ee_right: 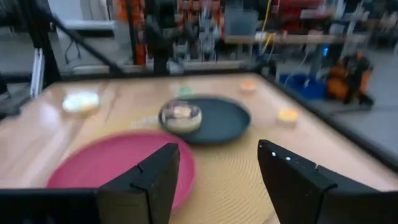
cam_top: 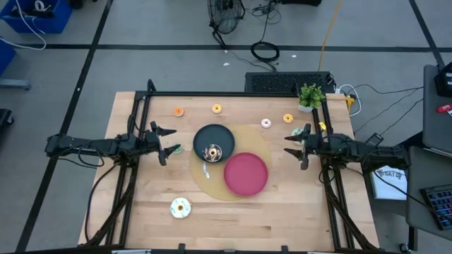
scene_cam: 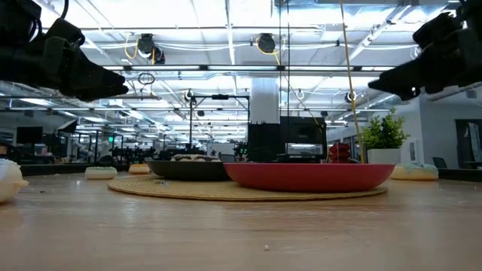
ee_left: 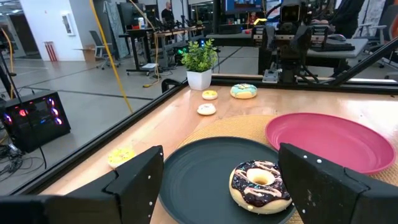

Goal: Pick & Place donuts
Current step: Put the large white donut on the black plate

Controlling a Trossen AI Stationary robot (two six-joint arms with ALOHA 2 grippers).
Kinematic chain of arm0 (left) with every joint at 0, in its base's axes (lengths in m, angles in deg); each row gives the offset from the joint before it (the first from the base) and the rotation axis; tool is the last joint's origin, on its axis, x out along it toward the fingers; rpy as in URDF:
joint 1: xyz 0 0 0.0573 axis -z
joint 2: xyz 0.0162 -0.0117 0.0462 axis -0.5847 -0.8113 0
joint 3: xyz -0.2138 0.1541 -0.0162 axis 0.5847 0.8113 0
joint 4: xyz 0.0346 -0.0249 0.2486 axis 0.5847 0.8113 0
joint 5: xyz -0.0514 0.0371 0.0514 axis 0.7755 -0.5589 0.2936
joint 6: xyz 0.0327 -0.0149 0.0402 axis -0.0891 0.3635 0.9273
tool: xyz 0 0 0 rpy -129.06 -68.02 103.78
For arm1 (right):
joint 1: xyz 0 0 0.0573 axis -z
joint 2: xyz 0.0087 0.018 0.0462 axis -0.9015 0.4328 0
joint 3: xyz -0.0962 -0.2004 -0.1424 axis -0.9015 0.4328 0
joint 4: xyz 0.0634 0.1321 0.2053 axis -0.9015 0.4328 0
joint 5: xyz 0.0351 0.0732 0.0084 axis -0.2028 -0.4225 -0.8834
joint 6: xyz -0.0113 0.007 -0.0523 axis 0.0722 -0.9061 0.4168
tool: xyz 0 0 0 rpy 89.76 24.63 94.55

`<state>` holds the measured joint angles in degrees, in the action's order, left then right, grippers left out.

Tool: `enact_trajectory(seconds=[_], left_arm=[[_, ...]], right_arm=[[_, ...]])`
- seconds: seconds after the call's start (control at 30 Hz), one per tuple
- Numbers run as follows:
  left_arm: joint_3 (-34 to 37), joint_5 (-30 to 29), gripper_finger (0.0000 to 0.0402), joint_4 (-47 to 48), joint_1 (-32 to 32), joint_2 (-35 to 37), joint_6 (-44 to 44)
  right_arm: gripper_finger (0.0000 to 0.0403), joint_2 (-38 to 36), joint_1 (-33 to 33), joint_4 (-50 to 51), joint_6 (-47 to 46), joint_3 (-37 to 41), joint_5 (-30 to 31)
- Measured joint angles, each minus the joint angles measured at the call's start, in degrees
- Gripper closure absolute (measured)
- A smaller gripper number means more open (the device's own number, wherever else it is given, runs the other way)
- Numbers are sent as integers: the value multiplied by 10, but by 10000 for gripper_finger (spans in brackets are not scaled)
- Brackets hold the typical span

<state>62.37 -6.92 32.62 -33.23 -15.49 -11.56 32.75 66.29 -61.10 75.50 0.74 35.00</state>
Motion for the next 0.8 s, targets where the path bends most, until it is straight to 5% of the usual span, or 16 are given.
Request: enact_trajectory(seconds=[0.8], left_arm=[[0,0,91,-13,0,0,5]], right_arm=[[195,15,0,-68,-57,42,-4]])
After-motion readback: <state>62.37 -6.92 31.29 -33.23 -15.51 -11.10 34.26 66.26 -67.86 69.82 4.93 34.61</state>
